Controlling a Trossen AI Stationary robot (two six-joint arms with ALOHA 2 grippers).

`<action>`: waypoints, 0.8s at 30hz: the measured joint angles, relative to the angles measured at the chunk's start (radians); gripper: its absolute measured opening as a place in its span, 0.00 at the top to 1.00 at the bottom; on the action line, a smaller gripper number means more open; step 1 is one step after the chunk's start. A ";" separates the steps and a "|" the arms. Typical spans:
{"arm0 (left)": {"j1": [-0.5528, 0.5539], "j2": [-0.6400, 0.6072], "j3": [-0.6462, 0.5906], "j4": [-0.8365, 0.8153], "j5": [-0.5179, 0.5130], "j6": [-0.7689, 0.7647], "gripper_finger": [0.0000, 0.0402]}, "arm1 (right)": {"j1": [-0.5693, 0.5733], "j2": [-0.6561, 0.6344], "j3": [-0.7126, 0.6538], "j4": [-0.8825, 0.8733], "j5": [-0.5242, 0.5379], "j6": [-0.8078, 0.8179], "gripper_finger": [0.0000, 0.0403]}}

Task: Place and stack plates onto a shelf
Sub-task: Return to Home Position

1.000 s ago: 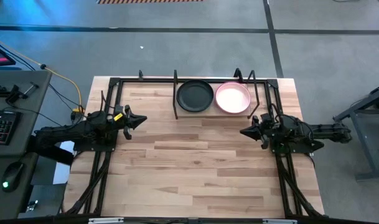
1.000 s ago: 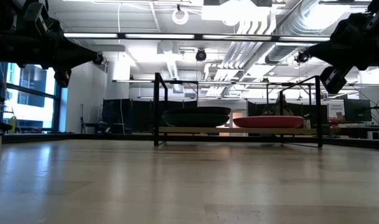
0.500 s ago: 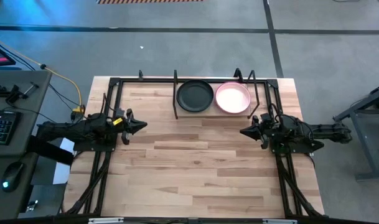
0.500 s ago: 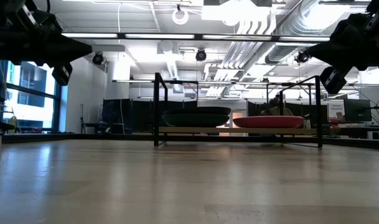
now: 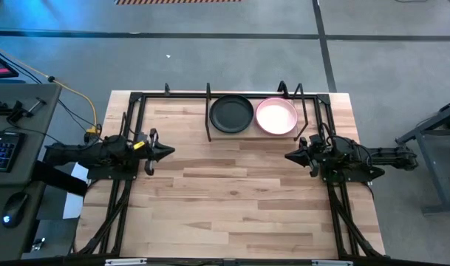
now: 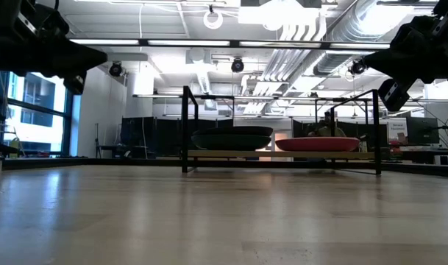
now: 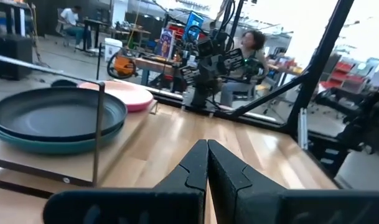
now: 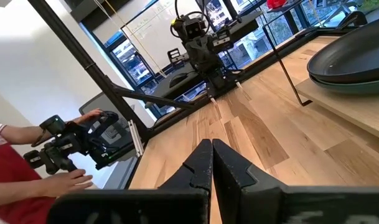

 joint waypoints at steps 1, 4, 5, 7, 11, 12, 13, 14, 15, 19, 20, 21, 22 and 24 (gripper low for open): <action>0.004 0.000 0.000 0.000 0.001 0.014 1.00 | 0.000 0.000 0.000 0.000 0.000 0.000 1.00; 0.004 0.000 0.000 0.000 0.002 0.027 1.00 | 0.000 0.000 0.000 0.000 0.000 0.000 1.00; 0.005 0.000 0.000 0.000 0.002 0.026 1.00 | 0.000 0.000 0.000 0.000 0.000 0.000 1.00; 0.005 0.000 0.000 0.001 0.002 0.014 1.00 | 0.000 0.000 0.000 0.000 0.000 0.000 1.00; 0.005 0.011 0.000 0.001 0.002 0.009 1.00 | 0.000 0.000 0.000 0.000 0.000 0.000 1.00; 0.005 0.013 -0.001 -0.002 0.001 0.009 1.00 | 0.000 0.000 0.000 0.000 0.000 0.000 1.00; 0.005 0.012 -0.001 -0.001 0.001 0.009 1.00 | 0.000 0.000 0.000 0.000 0.000 0.000 1.00; 0.005 0.012 -0.001 0.000 0.001 0.009 1.00 | 0.000 0.000 0.000 0.000 0.000 0.000 1.00; 0.005 0.012 -0.001 0.001 0.001 0.009 1.00 | 0.000 0.000 0.000 0.000 0.000 0.000 1.00; 0.005 0.012 -0.001 0.000 0.001 0.009 1.00 | 0.000 0.000 0.000 0.000 0.000 0.000 1.00; 0.005 0.012 -0.001 0.000 0.001 0.009 1.00 | 0.000 0.000 0.000 0.000 0.000 0.000 1.00; 0.005 0.012 -0.001 0.000 0.001 0.009 1.00 | 0.000 0.000 0.000 0.000 0.000 0.000 1.00; 0.005 0.012 -0.001 0.000 0.001 0.009 1.00 | 0.000 0.000 0.000 0.000 0.000 0.000 1.00; 0.005 0.012 -0.001 0.000 0.001 0.009 1.00 | 0.000 0.000 0.000 0.000 0.000 0.000 1.00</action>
